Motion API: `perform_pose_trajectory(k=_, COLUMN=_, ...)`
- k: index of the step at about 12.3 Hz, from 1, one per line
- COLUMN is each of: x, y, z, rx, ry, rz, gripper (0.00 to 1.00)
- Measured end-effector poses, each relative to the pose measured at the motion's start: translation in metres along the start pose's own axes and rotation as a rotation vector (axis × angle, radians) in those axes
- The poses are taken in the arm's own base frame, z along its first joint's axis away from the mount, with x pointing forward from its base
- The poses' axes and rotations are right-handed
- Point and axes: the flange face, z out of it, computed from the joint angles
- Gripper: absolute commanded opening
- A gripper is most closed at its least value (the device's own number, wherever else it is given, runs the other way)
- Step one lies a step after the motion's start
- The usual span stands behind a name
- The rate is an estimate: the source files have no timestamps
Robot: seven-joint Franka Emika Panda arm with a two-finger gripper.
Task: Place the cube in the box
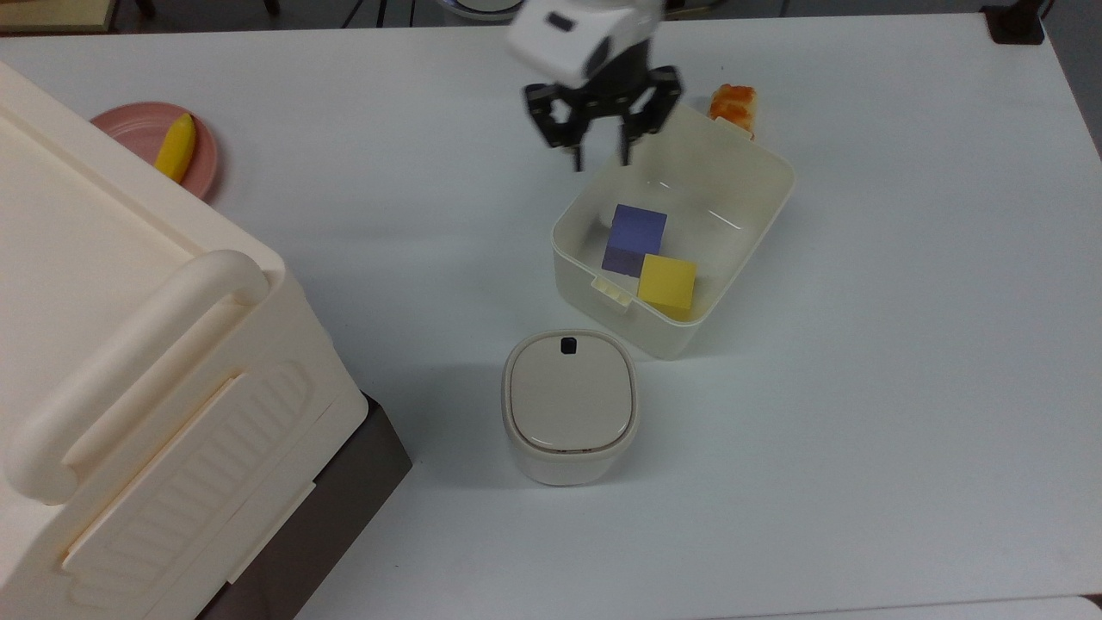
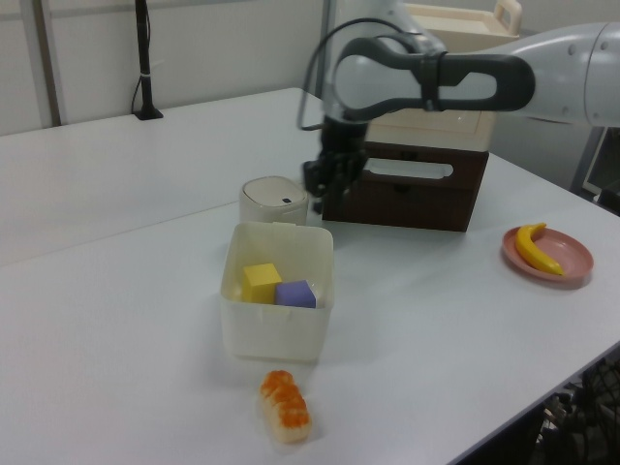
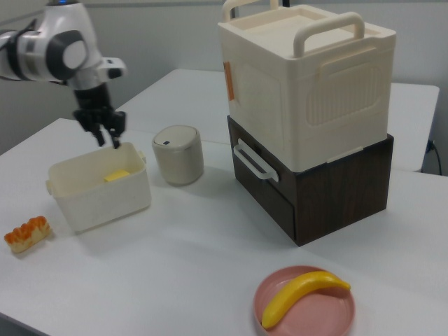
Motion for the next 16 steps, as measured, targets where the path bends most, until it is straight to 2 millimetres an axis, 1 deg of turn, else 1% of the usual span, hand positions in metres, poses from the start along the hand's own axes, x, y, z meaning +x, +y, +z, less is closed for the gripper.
perform_pose_trajectory(k=1, x=-0.002, y=-0.024, z=0.001, rx=0.007, ry=0.004, rz=0.014, gripper=0.47)
perform_pose_trajectory(k=2, x=-0.005, y=-0.058, z=0.006, rx=0.013, ry=0.003, rz=0.027, gripper=0.48)
perform_pose_trajectory(k=3, x=-0.009, y=-0.081, z=0.017, rx=0.013, ry=-0.015, rz=0.027, gripper=0.52)
perform_pose_trajectory(k=4, x=-0.010, y=-0.092, z=0.029, rx=0.010, ry=-0.034, rz=0.023, gripper=0.58)
perform_pose_trajectory(k=5, x=-0.009, y=-0.101, z=0.047, rx=0.004, ry=-0.062, rz=0.022, gripper=0.82)
perform_pose_trajectory(k=6, x=-0.007, y=-0.102, z=0.062, rx=0.000, ry=-0.081, rz=0.022, gripper=1.00)
perform_pose_trajectory(k=7, x=-0.005, y=-0.100, z=0.069, rx=-0.003, ry=-0.088, rz=0.026, gripper=1.00)
perform_pose_trajectory(k=9, x=-0.004, y=-0.097, z=0.074, rx=-0.022, ry=-0.091, rz=0.021, gripper=1.00)
perform_pose_trajectory(k=11, x=-0.003, y=-0.094, z=0.071, rx=-0.042, ry=-0.084, rz=0.014, gripper=1.00)
perform_pose_trajectory(k=12, x=-0.003, y=-0.087, z=0.066, rx=-0.049, ry=-0.085, rz=0.022, gripper=1.00)
perform_pose_trajectory(k=13, x=-0.003, y=-0.072, z=0.057, rx=-0.055, ry=-0.085, rz=0.042, gripper=1.00)
perform_pose_trajectory(k=14, x=-0.001, y=-0.037, z=0.043, rx=-0.060, ry=-0.085, rz=0.079, gripper=1.00)
perform_pose_trajectory(k=15, x=0.000, y=-0.011, z=0.034, rx=-0.061, ry=-0.085, rz=0.100, gripper=1.00)
perform_pose_trajectory(k=16, x=0.001, y=0.020, z=0.029, rx=-0.062, ry=-0.084, rz=0.122, gripper=1.00)
